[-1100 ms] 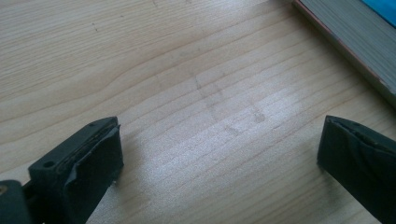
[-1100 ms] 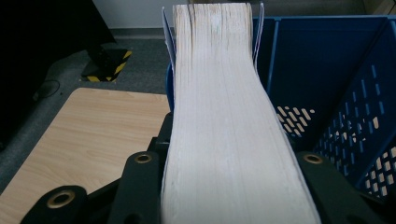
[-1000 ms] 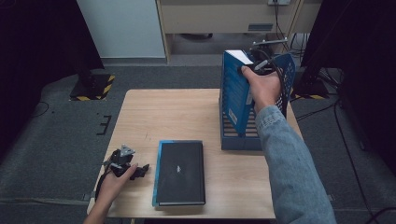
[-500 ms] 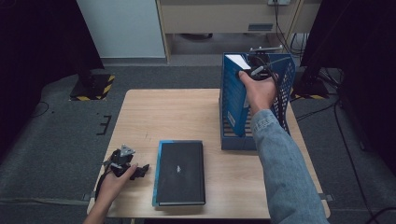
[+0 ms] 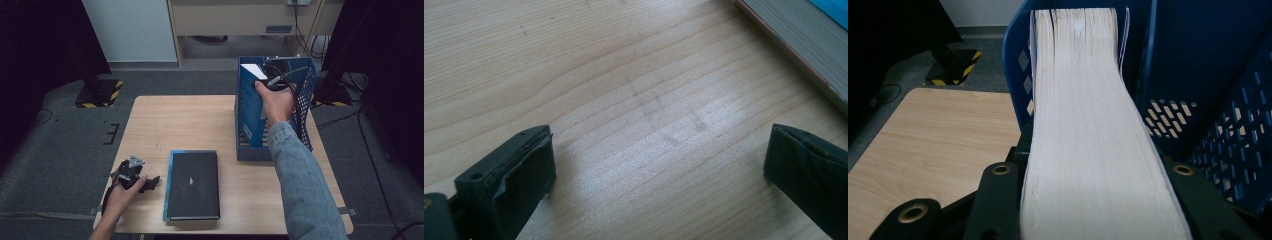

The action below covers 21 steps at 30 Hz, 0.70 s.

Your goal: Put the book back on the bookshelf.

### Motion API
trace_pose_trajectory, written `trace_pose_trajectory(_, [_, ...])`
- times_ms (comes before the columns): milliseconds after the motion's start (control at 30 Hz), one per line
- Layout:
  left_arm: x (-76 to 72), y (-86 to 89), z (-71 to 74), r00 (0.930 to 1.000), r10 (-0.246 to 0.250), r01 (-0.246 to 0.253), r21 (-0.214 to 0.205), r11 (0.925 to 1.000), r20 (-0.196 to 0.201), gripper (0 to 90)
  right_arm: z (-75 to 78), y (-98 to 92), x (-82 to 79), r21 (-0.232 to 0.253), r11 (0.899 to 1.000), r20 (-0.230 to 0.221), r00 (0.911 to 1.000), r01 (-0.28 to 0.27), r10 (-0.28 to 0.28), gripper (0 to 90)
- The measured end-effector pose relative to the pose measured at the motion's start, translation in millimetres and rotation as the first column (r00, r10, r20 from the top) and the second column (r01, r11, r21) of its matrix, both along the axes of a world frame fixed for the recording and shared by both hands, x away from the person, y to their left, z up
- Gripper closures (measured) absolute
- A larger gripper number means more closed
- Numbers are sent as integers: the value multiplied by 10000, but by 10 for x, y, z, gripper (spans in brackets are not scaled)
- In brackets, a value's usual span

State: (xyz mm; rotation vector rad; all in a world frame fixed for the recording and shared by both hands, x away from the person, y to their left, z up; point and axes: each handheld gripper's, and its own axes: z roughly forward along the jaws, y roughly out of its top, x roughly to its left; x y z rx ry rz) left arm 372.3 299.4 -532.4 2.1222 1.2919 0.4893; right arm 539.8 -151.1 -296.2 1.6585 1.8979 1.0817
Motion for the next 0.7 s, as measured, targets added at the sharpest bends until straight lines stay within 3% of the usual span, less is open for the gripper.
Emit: trace_pose_trajectory(700, [2,-2,0,10000,-18,18,-8,10000,-1,0,-155,-28,-19,66,10000,-30,10000,19,-19,598])
